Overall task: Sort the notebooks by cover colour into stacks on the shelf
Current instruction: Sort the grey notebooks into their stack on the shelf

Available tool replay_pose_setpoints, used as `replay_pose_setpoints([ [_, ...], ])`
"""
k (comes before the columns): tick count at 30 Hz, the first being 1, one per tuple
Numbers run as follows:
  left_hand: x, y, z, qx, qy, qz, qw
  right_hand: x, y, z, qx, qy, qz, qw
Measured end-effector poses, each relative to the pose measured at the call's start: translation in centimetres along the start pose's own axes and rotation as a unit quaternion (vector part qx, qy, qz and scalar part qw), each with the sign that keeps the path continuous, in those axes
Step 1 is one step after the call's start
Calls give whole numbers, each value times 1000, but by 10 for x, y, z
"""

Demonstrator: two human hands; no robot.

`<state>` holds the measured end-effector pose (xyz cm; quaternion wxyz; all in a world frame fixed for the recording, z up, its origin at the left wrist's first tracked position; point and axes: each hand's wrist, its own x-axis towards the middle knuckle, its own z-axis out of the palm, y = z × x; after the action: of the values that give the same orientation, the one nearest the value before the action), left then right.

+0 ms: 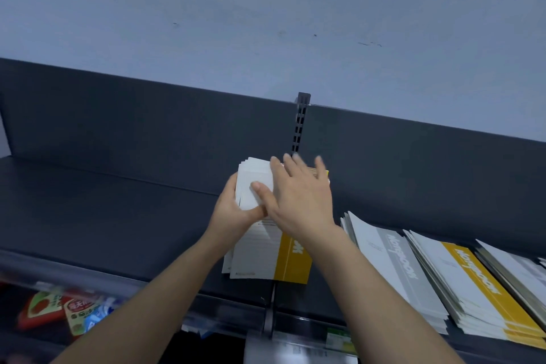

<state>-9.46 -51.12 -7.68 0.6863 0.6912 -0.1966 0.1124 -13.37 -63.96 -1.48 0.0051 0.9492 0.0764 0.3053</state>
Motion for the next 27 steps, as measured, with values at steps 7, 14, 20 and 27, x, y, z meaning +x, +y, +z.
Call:
replay_pose_setpoints([
  [7, -2, 3, -4, 8, -14, 12, 1000, -1, 1, 3, 47, -33, -30, 998],
  [14, 0, 6, -4, 22, -7, 12, 1000, 2, 13, -2, 27, -42, -25, 998],
  [20, -1, 15, 2, 58, 2, 14, 998, -4, 11, 1, 72, 17, -29, 997],
  [27, -4, 27, 7, 150, 33, 75, 985, -4, 14, 5, 72, 22, -4, 997],
])
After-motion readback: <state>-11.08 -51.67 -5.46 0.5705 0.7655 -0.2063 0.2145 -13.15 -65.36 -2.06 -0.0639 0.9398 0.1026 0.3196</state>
